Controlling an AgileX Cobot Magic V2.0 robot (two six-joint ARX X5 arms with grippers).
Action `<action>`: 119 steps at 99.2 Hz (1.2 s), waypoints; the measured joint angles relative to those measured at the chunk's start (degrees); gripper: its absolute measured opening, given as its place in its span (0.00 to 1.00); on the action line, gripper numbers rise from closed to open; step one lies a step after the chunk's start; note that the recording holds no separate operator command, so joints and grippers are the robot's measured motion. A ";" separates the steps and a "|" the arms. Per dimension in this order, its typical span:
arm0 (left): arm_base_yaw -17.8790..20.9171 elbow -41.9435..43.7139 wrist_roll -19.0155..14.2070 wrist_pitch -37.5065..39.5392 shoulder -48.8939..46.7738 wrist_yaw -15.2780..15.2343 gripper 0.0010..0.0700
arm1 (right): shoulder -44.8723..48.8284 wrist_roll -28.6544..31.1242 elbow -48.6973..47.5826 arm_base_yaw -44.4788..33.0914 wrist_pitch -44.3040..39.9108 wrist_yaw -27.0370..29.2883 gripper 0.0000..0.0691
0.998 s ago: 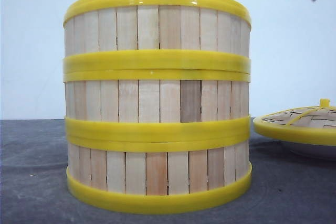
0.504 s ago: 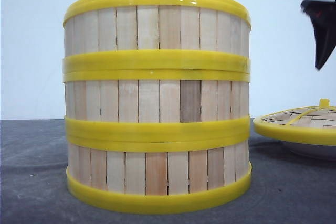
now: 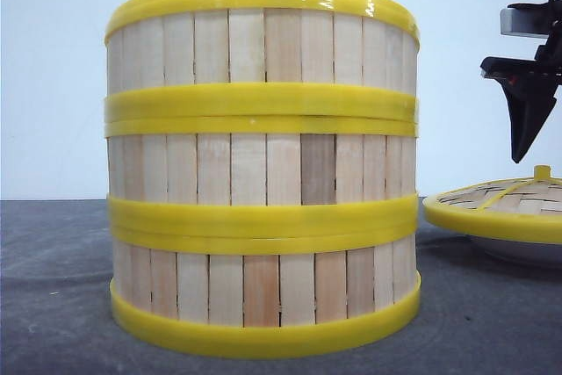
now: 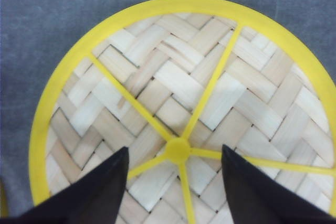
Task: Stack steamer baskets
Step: 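Lower the right gripper onto the center knob of the woven lid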
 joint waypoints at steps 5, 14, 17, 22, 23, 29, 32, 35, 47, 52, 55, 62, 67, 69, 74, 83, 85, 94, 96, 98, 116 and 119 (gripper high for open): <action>0.00 0.00 0.00 -0.02 0.00 -0.02 0.38 | 0.66 0.00 0.00 0.02 0.00 -0.04 0.46; 0.00 0.00 -0.02 -0.04 0.00 -0.02 0.38 | 1.81 0.00 0.00 0.02 0.22 0.02 0.45; 0.00 0.00 -0.04 -0.04 0.00 0.00 0.38 | 1.90 0.00 0.00 0.02 0.74 0.04 0.45; 0.00 0.00 -0.04 -0.04 0.00 0.00 0.38 | 2.03 0.00 0.00 0.02 1.42 -0.02 0.44; 0.00 0.00 -0.07 -0.04 0.00 0.00 0.38 | 2.10 0.00 0.00 0.02 1.42 -0.02 0.44; 0.00 0.00 -0.22 -0.04 0.00 -0.02 0.38 | 2.60 0.00 0.00 0.00 1.64 0.02 0.40; 0.00 0.00 -0.28 -0.04 0.00 -0.02 0.38 | 2.78 0.00 0.00 0.00 1.73 0.09 0.37; 0.00 0.00 -0.37 -0.04 0.00 -0.02 0.38 | 2.78 0.00 0.00 0.00 1.66 0.17 0.34; 0.00 0.00 -0.42 -0.04 0.00 -0.02 0.38 | 2.78 0.00 0.02 0.07 1.40 0.20 0.27; 0.00 0.00 -0.42 -0.04 0.00 0.00 0.38 | 2.78 0.00 0.07 0.07 1.18 0.20 0.26; 0.00 0.00 -0.42 -0.04 0.00 0.00 0.38 | 2.78 0.00 0.07 0.07 1.05 0.17 0.26; 0.00 0.00 -0.44 -0.04 0.00 0.00 0.38 | 2.78 0.00 0.17 0.09 0.59 0.00 0.26; 0.00 0.00 -0.44 -0.04 0.00 -0.02 0.38 | 2.78 0.00 0.26 0.11 0.28 -0.02 0.25; 0.00 0.00 -0.44 -0.04 0.00 0.00 0.38 | 2.78 0.00 0.28 0.11 0.20 -0.02 0.25; 0.00 0.00 -0.44 -0.04 0.00 -0.02 0.38 | 2.78 0.00 0.28 0.11 0.04 -0.07 0.23; 0.00 0.00 -0.44 0.07 0.00 -0.02 0.38 | 2.78 -0.15 0.37 0.11 -0.09 -0.28 0.15; 0.00 0.00 -0.44 0.13 0.00 -0.02 0.38 | 2.78 -0.20 0.39 0.11 -0.09 -0.24 0.14; 0.00 0.00 -0.44 0.22 0.00 -0.04 0.38 | 2.78 -0.48 0.44 0.28 -0.26 -0.22 0.12; 0.00 0.00 -0.44 0.22 0.00 -0.04 0.38 | 2.78 -0.55 0.46 0.28 -0.31 -0.22 0.12; 0.00 0.00 -0.44 0.22 0.00 -0.04 0.38 | 2.78 -0.59 0.48 0.31 -0.35 -0.22 0.11; 0.00 0.00 -0.44 0.22 0.00 -0.04 0.38 | 2.75 -1.03 0.61 0.50 -0.72 -0.20 0.08; 0.00 0.00 -0.44 0.22 0.00 -0.04 0.38 | 2.75 -1.05 0.63 0.50 -0.72 -0.20 0.08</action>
